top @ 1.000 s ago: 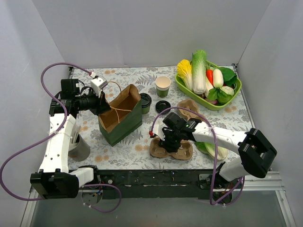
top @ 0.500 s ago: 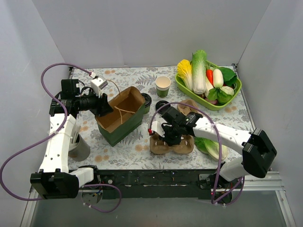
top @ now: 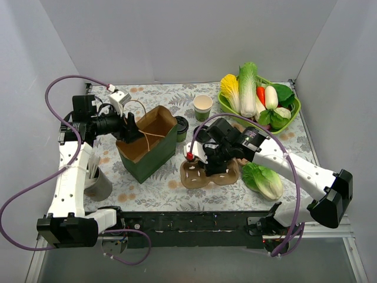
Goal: Pack the takeout coffee
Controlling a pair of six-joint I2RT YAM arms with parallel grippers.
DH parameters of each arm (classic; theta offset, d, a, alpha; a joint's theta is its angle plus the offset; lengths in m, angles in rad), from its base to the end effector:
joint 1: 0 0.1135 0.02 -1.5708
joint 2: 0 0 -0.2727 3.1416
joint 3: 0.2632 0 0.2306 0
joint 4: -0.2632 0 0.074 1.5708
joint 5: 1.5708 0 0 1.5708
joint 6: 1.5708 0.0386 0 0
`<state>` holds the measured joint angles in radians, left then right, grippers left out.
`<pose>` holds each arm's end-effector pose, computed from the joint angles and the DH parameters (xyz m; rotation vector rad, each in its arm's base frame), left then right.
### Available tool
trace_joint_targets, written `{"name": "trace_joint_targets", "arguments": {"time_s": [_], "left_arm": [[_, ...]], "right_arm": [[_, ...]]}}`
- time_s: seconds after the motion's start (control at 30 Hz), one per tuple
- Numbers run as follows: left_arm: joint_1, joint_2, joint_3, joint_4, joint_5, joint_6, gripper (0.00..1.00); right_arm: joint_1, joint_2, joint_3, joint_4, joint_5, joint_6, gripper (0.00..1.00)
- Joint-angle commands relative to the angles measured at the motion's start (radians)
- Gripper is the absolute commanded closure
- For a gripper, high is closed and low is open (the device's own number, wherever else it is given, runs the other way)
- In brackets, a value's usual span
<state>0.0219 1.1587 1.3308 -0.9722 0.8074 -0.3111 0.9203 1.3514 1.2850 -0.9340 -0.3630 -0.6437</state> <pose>0.1906 -0.0237 0.3884 0.0117 2.3077 -1.0941 0.1382 0.2043 0.3321 -1.9088 1.7257 0.5709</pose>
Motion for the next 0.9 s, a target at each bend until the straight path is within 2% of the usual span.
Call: {"name": "trace_joint_targets", "arguments": {"time_s": [0.0, 0.23, 0.47, 0.67, 0.8, 0.87], "left_arm": [[-0.005, -0.020, 0.039, -0.005, 0.010, -0.029, 0.38], [-0.005, -0.042, 0.105, -0.002, -0.028, -0.074, 0.36], [-0.005, -0.042, 0.204, 0.044, -0.095, -0.148, 0.34], [-0.007, -0.013, 0.258, -0.003, -0.266, -0.143, 0.35], [-0.004, -0.002, 0.347, -0.042, -0.271, -0.149, 0.35], [-0.004, -0.011, 0.373, -0.010, -0.252, -0.176, 0.30]], "right_arm": [[-0.015, -0.044, 0.036, -0.048, -0.116, -0.077, 0.97], [-0.014, -0.095, 0.114, -0.031, -0.105, -0.194, 0.99], [-0.015, -0.104, 0.235, 0.102, -0.094, -0.246, 0.99], [-0.015, -0.051, 0.347, 0.194, -0.103, -0.222, 0.99], [-0.015, -0.008, 0.396, 0.299, -0.099, -0.183, 0.99], [-0.015, 0.021, 0.395, 0.395, -0.100, -0.159, 0.99]]}}
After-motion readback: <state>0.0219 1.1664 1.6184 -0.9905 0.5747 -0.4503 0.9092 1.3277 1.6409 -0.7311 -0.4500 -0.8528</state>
